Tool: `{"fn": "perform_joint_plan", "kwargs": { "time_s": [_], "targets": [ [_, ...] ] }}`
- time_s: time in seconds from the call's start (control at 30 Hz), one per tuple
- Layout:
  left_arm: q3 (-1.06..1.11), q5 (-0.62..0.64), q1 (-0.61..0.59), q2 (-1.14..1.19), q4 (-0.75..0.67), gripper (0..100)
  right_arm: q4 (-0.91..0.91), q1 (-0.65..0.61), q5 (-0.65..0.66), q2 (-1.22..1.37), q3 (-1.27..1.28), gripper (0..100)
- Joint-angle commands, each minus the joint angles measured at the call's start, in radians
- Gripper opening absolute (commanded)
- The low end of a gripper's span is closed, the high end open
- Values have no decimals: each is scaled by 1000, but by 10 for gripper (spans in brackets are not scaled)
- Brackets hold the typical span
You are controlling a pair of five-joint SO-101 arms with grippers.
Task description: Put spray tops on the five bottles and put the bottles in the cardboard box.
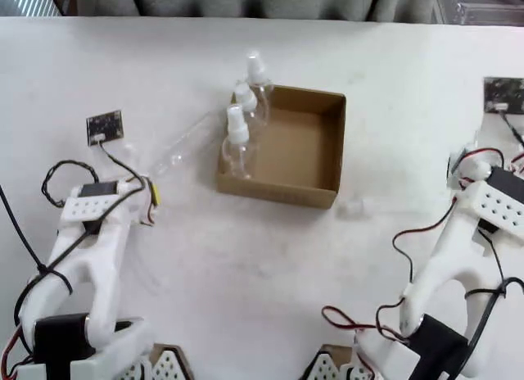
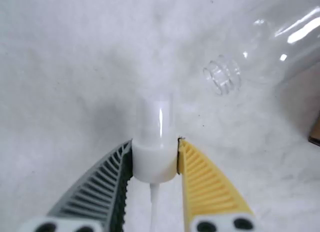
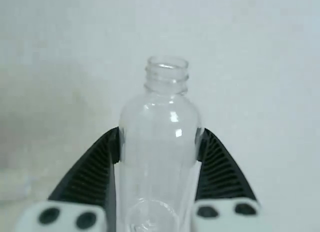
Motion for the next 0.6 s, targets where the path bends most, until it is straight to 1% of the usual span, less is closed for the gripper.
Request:
{"fn": "perform_joint_plan", "kwargs": {
  "time_s": [0.0,0.17,0.27,0.33,0.47,0.57],
  "targets": [
    [-5,-8,12,-39,-17,20,-216,-44,-91,-30,14,15],
    [-5,-8,12,-39,-17,20,-544,-120,-94,-30,127,15],
    [-5,-8,12,-39,-17,20,-699,-170,-110,-42,184,15],
    [-5,-8,10,-39,-17,20,-742,-185,-189,-64,212,15],
    [-5,-8,10,-39,-17,20,-742,-185,-417,-185,287,15],
    [-5,-8,10,-39,-17,20,-742,-186,-462,-311,353,15]
  ]
}}
